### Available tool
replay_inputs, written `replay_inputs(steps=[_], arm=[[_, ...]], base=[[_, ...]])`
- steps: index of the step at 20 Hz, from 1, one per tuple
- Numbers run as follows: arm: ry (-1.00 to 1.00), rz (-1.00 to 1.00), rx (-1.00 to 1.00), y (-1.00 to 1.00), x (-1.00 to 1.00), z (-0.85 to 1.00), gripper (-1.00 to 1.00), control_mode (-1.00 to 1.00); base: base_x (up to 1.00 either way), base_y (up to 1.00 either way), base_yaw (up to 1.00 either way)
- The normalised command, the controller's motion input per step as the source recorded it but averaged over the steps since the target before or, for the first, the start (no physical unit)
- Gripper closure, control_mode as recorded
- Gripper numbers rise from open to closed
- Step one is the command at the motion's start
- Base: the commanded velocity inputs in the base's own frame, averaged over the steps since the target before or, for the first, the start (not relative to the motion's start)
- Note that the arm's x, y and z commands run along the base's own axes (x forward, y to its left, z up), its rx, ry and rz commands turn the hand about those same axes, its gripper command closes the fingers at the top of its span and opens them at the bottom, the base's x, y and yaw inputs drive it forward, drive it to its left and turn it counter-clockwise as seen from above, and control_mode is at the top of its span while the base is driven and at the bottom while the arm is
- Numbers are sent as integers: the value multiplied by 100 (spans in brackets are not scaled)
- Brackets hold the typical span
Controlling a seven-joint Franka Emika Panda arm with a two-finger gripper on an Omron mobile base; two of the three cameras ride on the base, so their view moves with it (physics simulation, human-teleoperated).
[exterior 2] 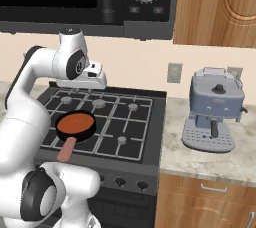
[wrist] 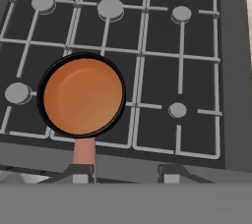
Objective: Wait until the marinara sauce is simmered to a deep red color and then turn off the stove.
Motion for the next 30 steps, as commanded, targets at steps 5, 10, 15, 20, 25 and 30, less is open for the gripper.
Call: replay_inputs(steps=[5,10,15,20,25,30], arm=[[0,0,0,0,0,0,-100,100],[0,0,0,0,0,0,-100,100],[0,0,0,0,0,0,-100,100],[0,0,0,0,0,0,-100,100],[0,0,0,0,0,0,-100,100],[0,0,0,0,0,0,-100,100]], base=[[0,0,0],[0,0,0],[0,0,0],[-33,-7,0],[-59,-28,0],[-19,-25,-4]])
